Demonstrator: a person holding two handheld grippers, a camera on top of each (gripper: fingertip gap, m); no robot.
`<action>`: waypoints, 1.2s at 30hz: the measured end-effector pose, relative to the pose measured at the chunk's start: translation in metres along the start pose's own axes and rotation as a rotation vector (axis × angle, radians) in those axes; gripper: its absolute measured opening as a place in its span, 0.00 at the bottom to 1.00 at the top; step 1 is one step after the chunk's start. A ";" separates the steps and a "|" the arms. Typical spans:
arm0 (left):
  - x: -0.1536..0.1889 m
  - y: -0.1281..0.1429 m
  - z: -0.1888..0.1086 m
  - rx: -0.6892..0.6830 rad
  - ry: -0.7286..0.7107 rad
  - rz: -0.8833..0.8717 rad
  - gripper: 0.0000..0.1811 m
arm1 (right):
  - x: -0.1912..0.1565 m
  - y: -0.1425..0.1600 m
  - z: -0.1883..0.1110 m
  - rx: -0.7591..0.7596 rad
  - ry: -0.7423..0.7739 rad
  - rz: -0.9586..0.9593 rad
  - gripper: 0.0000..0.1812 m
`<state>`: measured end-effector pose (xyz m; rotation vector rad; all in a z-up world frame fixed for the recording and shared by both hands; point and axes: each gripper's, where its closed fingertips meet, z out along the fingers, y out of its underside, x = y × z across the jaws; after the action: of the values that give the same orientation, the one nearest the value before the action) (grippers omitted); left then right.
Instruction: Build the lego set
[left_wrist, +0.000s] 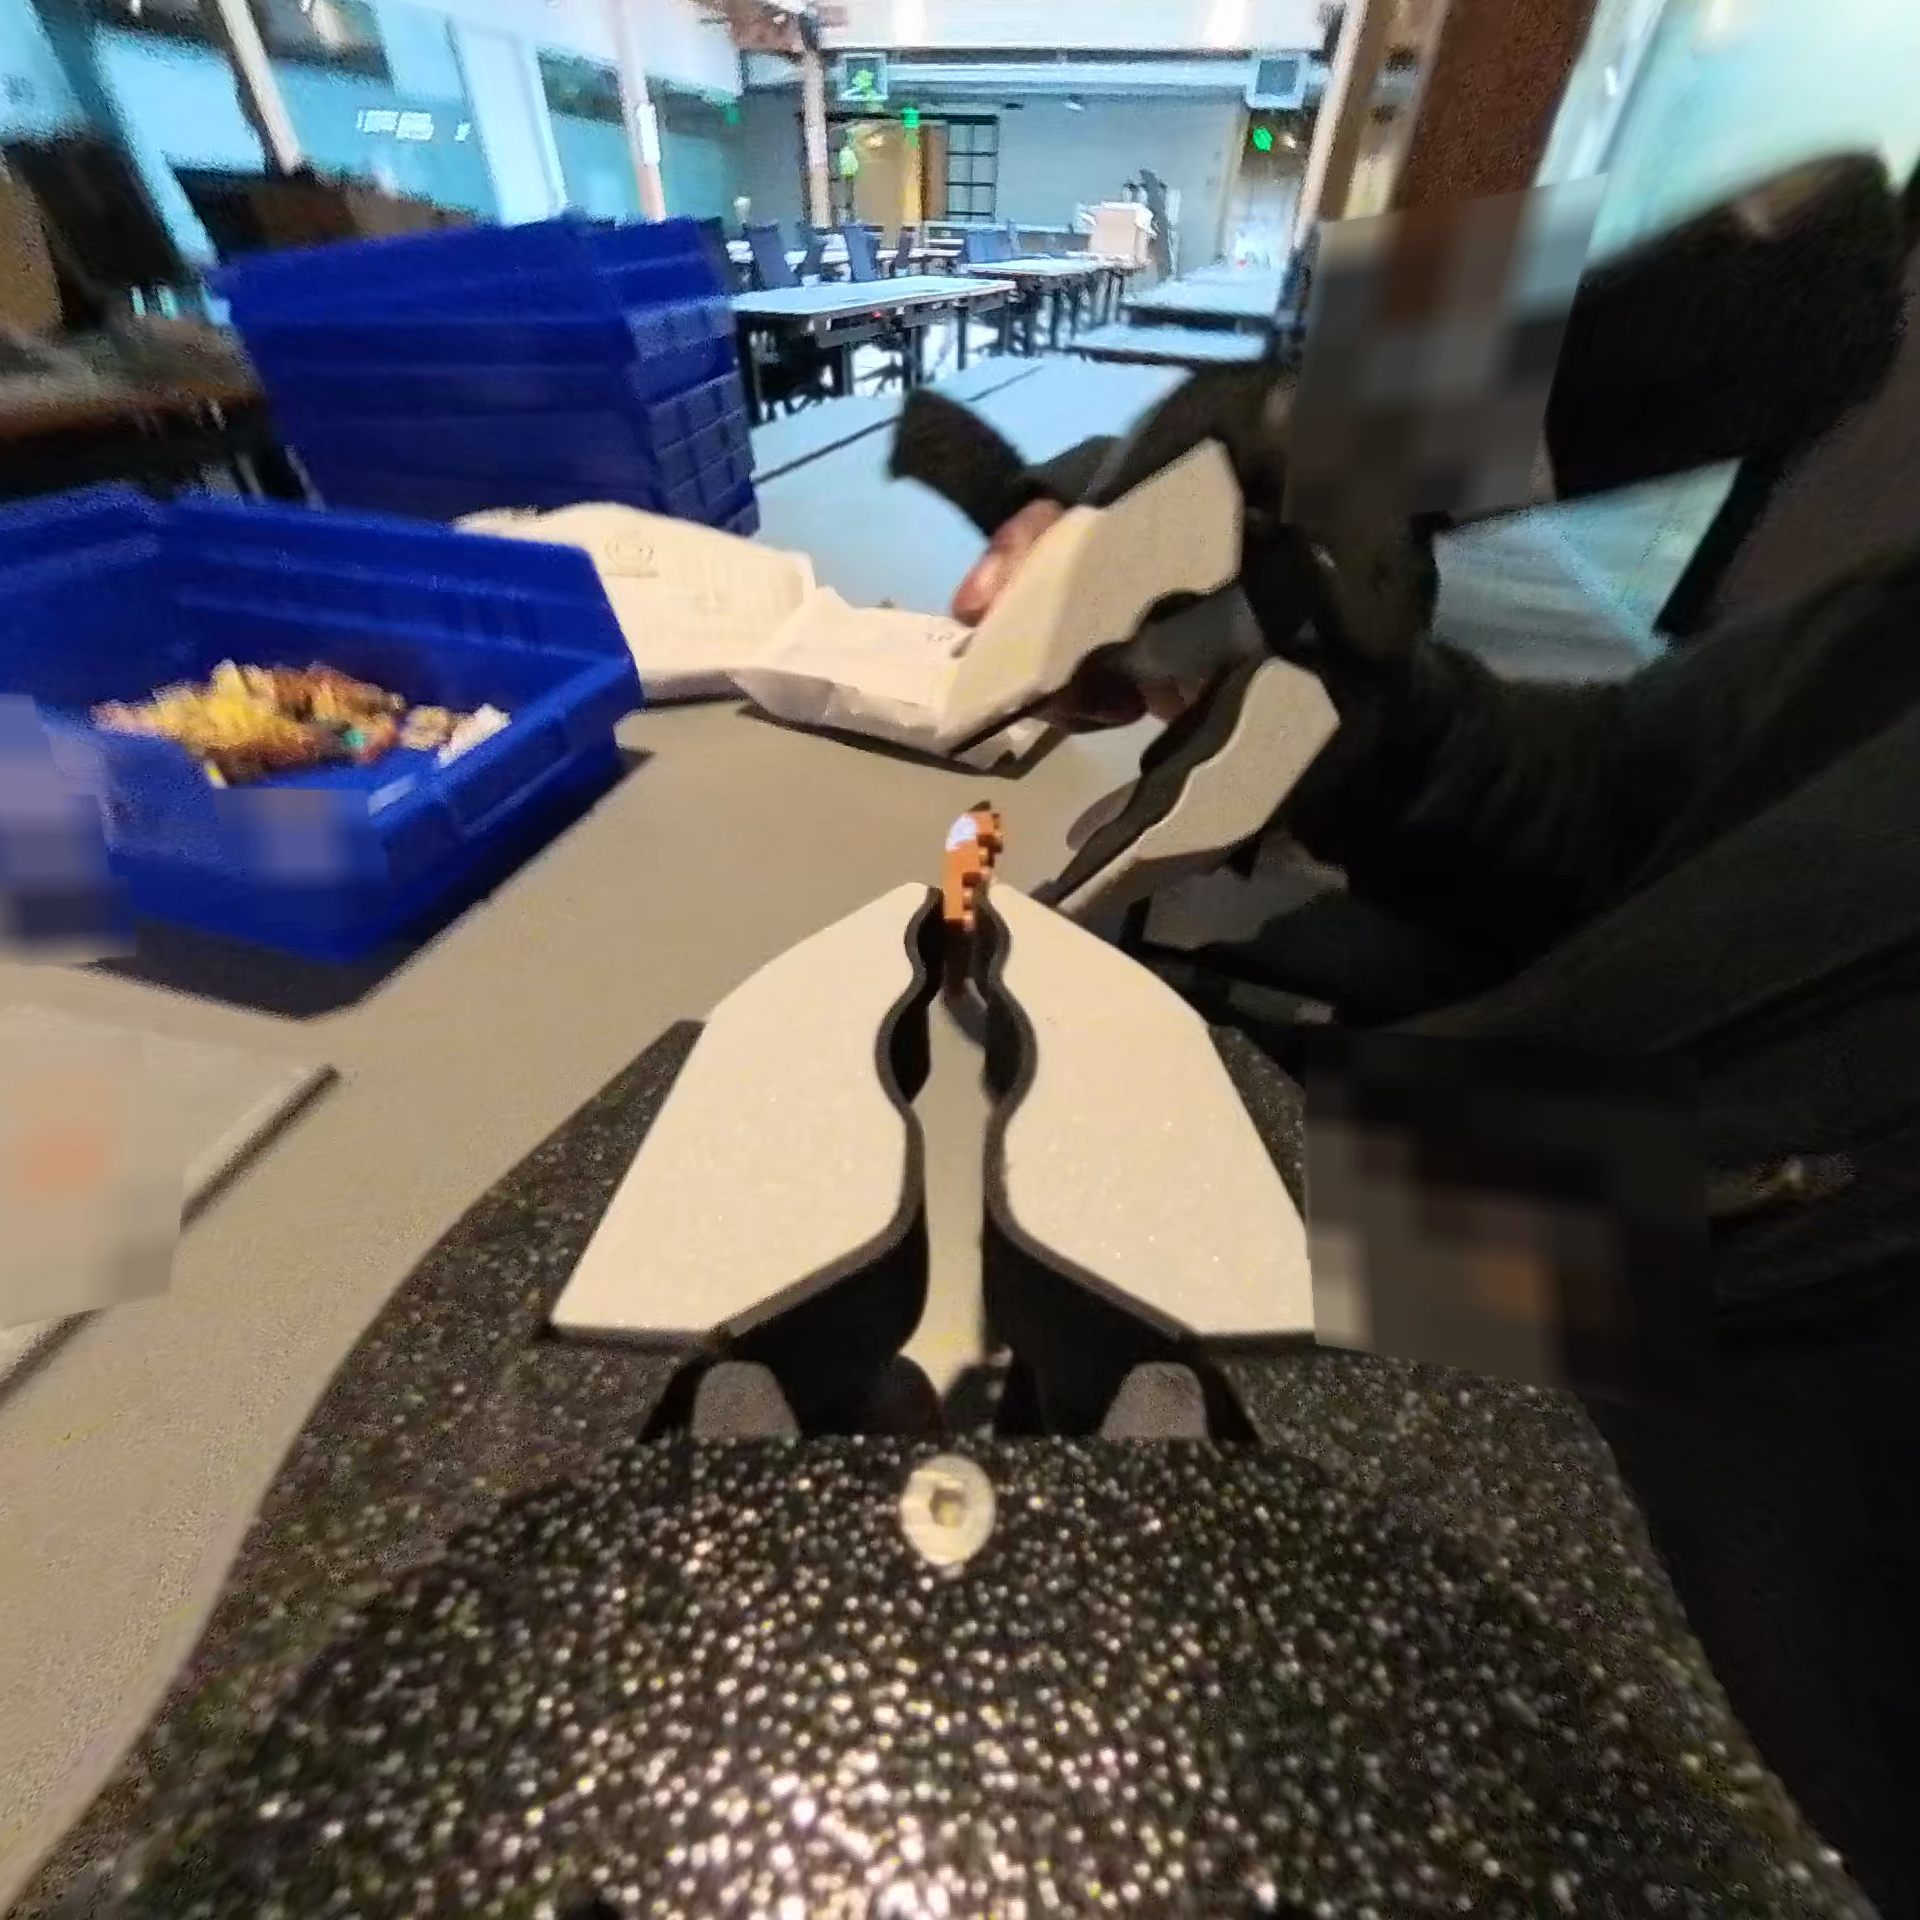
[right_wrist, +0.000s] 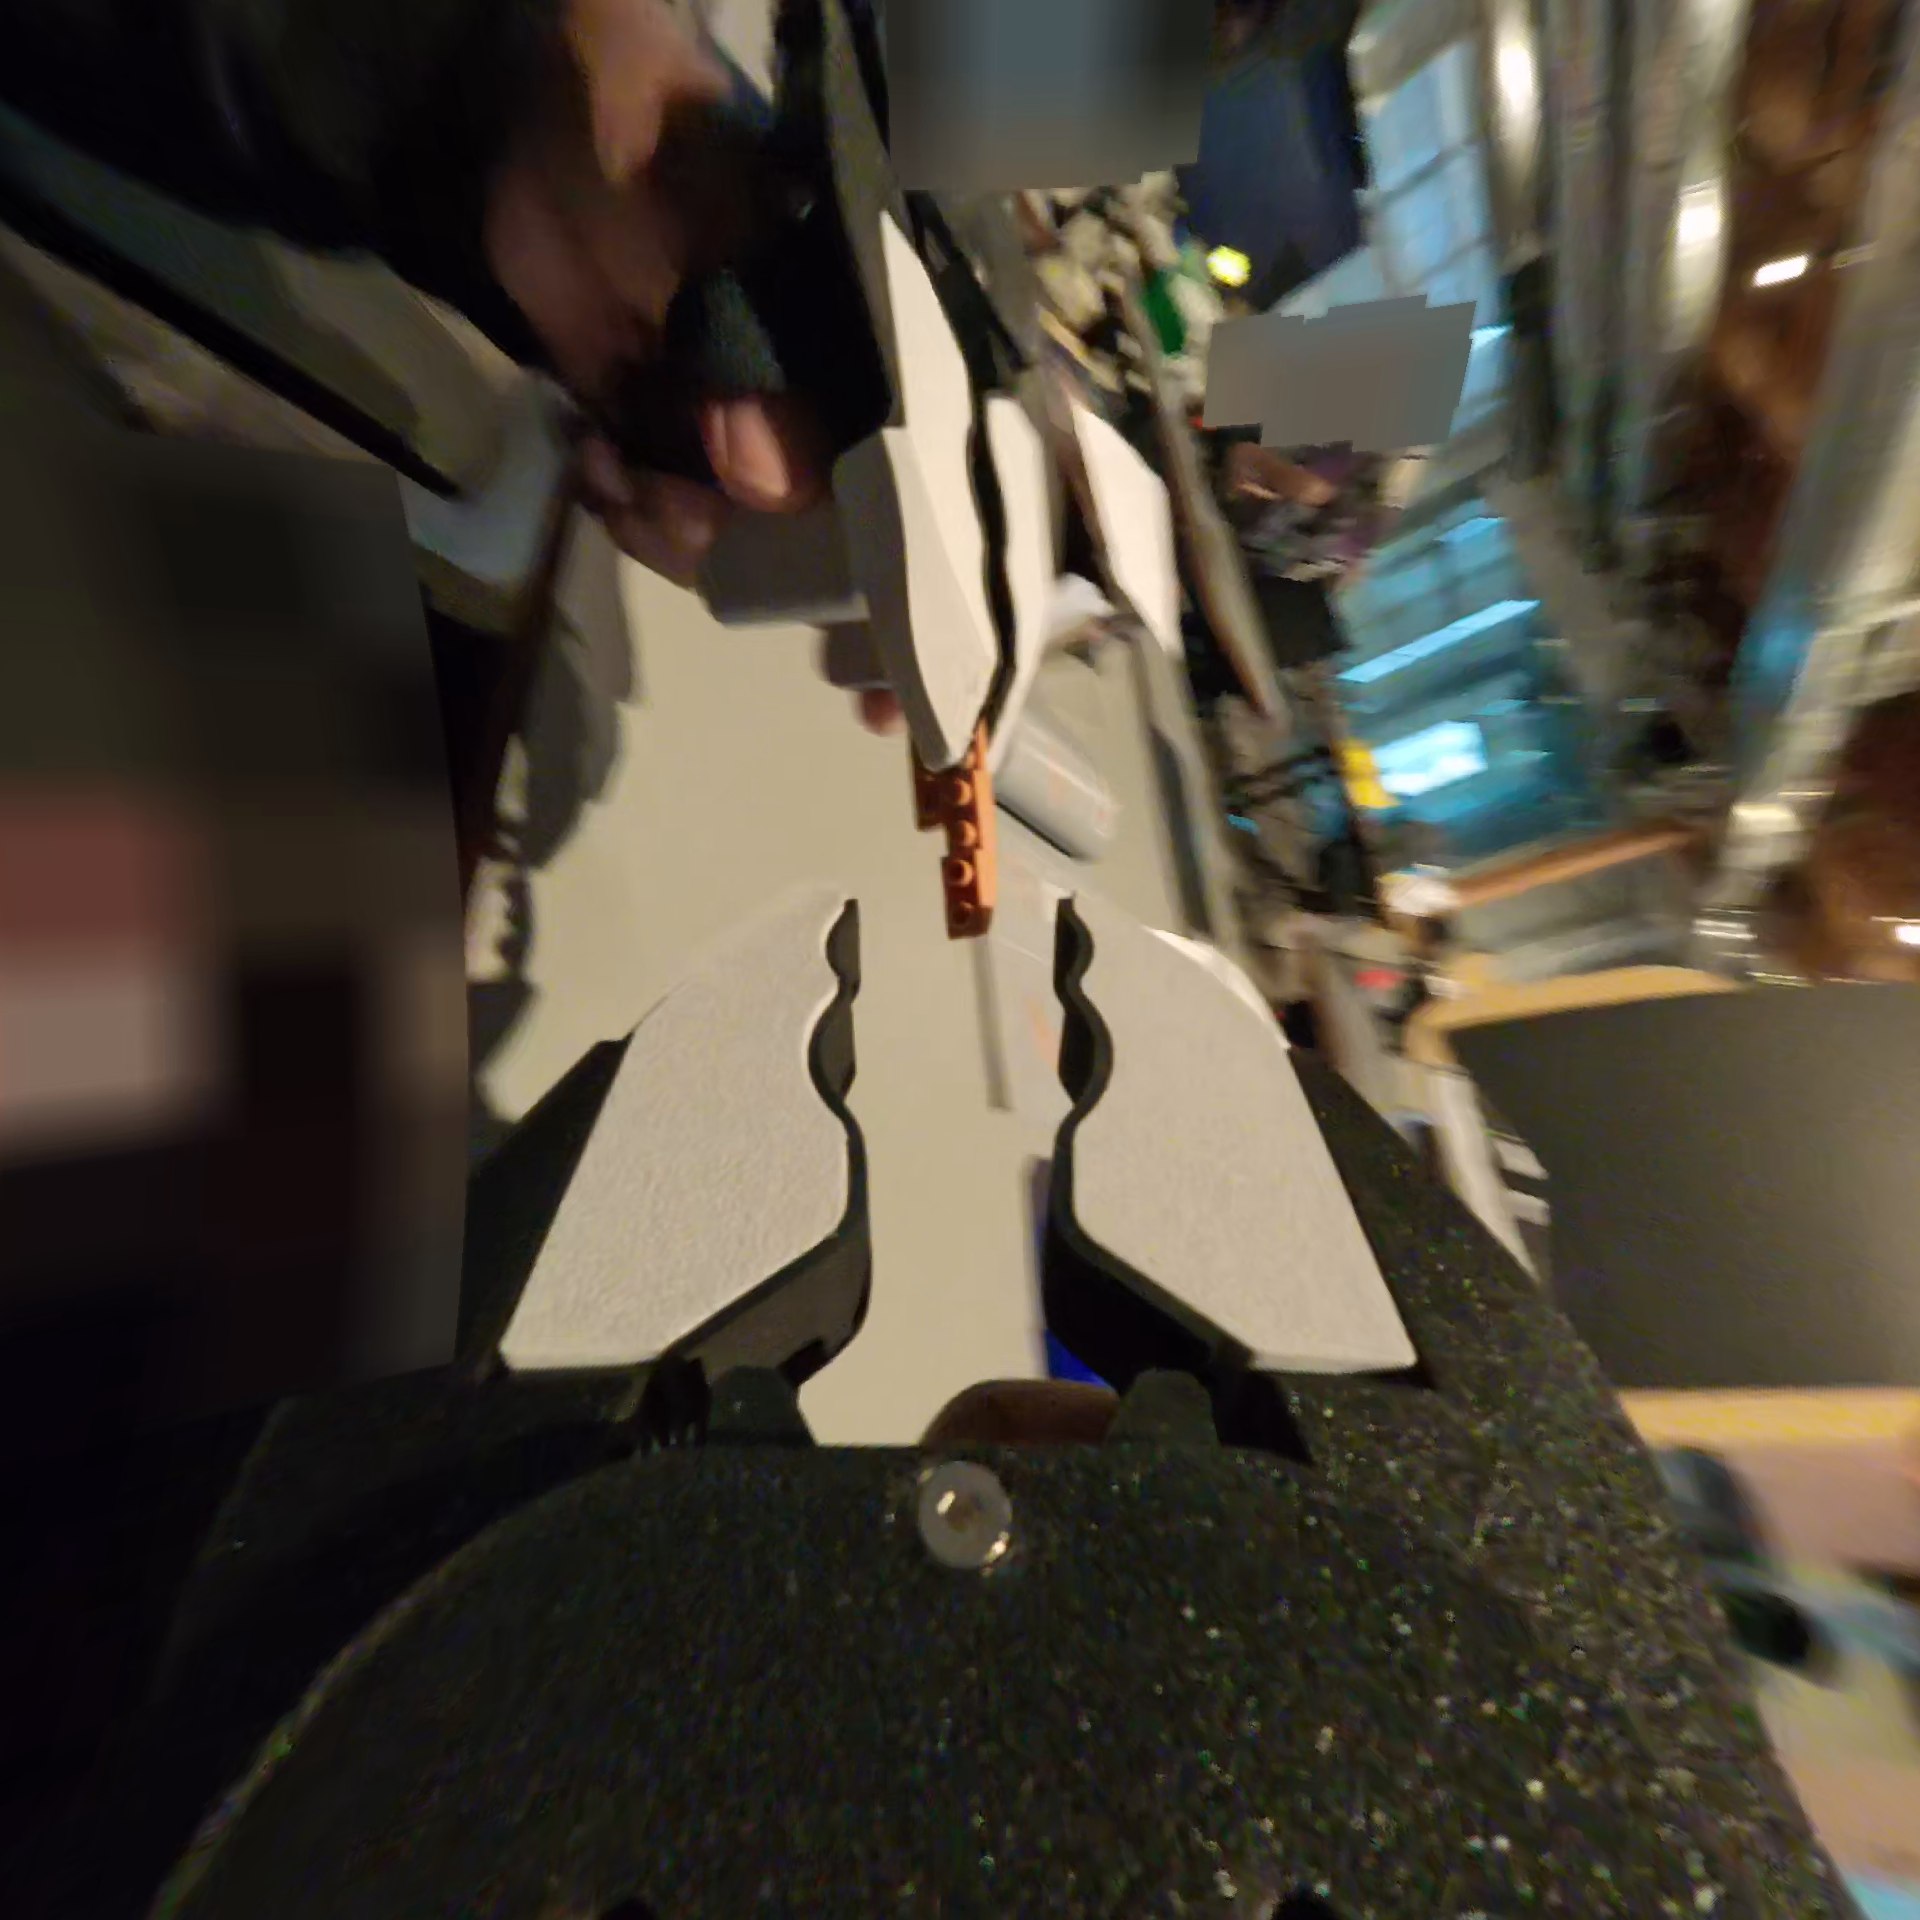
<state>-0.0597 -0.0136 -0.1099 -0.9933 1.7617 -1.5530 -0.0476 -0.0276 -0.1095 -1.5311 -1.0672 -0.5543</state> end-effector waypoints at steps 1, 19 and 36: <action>-0.005 0.002 0.001 0.011 -0.002 -0.096 0.02 | 0.003 0.004 0.001 -0.024 0.034 -0.043 0.18; -0.021 0.031 0.016 0.041 0.136 -0.655 0.02 | -0.013 0.035 0.031 -0.175 -0.054 -0.079 0.11; -0.054 -0.039 -0.036 0.471 0.036 -0.414 0.20 | -0.027 0.093 0.047 -0.250 -0.286 0.556 0.04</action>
<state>-0.0537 0.0494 -0.0685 -1.1287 1.1614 -2.1232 0.0094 0.0122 -0.1921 -2.0735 -0.7427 -0.0820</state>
